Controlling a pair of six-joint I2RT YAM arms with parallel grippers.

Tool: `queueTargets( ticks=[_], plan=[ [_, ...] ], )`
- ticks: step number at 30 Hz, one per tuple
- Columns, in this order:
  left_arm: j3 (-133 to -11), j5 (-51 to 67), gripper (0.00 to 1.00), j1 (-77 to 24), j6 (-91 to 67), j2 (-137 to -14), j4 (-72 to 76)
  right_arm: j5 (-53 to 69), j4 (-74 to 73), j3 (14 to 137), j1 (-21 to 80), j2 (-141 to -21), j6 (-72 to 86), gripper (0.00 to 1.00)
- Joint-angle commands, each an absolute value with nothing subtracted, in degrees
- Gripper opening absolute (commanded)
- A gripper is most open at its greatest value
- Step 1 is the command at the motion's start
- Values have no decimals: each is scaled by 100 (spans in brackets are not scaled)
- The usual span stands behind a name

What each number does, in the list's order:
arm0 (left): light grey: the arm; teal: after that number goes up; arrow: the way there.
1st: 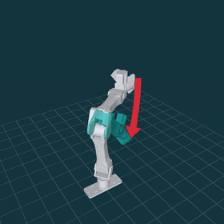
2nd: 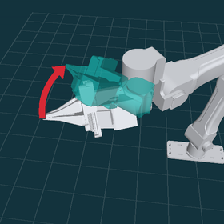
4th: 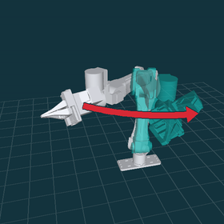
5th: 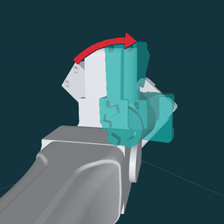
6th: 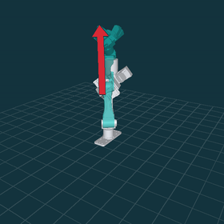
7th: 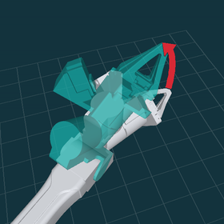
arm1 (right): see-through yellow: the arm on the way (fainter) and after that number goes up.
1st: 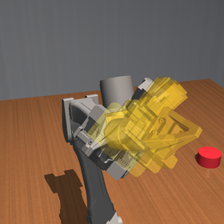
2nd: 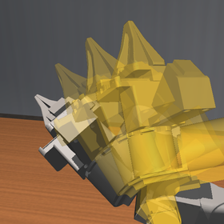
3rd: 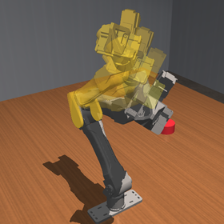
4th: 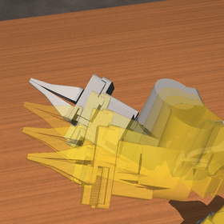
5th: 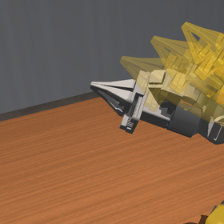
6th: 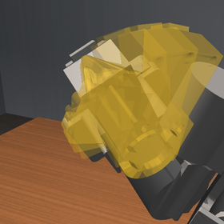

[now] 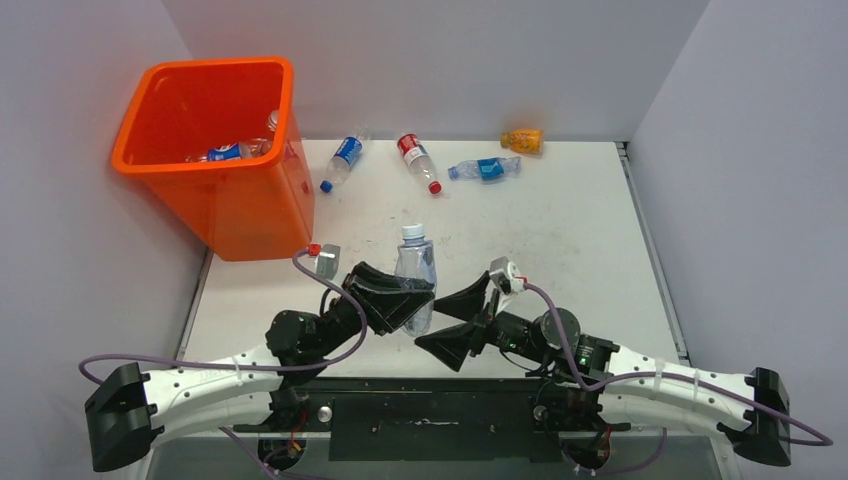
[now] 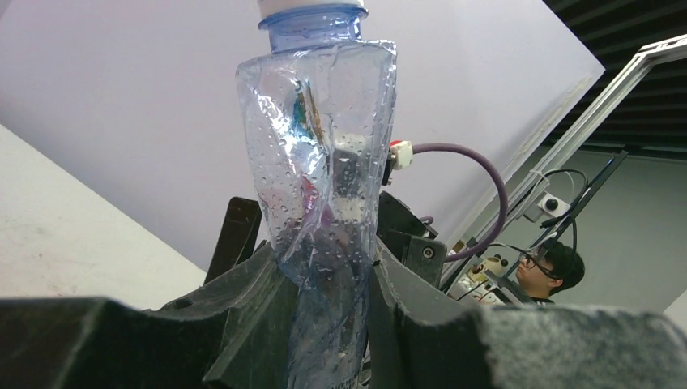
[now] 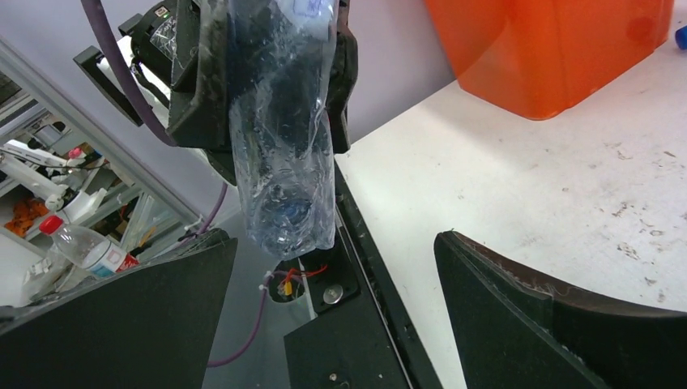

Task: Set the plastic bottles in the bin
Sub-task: Pick up the plastic bottle at the center of the board.

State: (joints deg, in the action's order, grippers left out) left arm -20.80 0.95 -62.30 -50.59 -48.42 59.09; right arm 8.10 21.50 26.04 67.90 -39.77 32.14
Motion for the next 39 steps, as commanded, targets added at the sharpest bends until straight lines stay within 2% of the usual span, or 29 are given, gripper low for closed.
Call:
queueTargets(
  ticks=[1, 9, 10, 13, 15, 19, 21, 24, 28, 33, 39],
  plan=[
    [-2135, -124, 6, -6343, -5102, -4921, 6652, 609, 3467, 2607, 6999, -4319, 3261, 95],
    [-2092, -218, 6, -6433, -4836, -4872, 6444, 242, 4296, 2612, 7322, -4827, 3119, 81],
    [-2092, -214, 6, -6440, -4808, -4857, 6401, 199, 4323, 2634, 7343, -4878, 3094, 75],
    [-2068, -197, 12, -6459, -4757, -4808, 6336, 43, 4305, 2672, 7371, -4971, 3046, 48],
    [-2065, -183, 27, -6460, -4699, -4733, 6226, 18, 4240, 2674, 7373, -4977, 3014, 36],
    [-2017, -189, 75, -6460, -4490, -4392, 6004, 56, 3955, 2671, 7383, -4859, 2864, 21],
    [-2000, -339, 88, -6453, -4178, -4080, 5933, 98, 3683, 2716, 7387, -4752, 2752, 17],
    [-2174, -712, 90, -6435, -3628, -3582, 5277, 151, 3181, 2852, 7391, -4655, 2557, 12],
    [-3362, -949, 91, -6288, -3159, -3339, 3073, 155, 2536, 3080, 7422, -4601, 2279, 11],
    [-4555, -454, 91, -5885, -3336, -3739, 1234, 18, 1945, 3267, 7499, -4586, 1930, 10],
    [-4972, 337, 85, -5234, -4196, -4136, 466, -395, 1627, 3373, 7623, -4538, 1535, 8]
  ],
)
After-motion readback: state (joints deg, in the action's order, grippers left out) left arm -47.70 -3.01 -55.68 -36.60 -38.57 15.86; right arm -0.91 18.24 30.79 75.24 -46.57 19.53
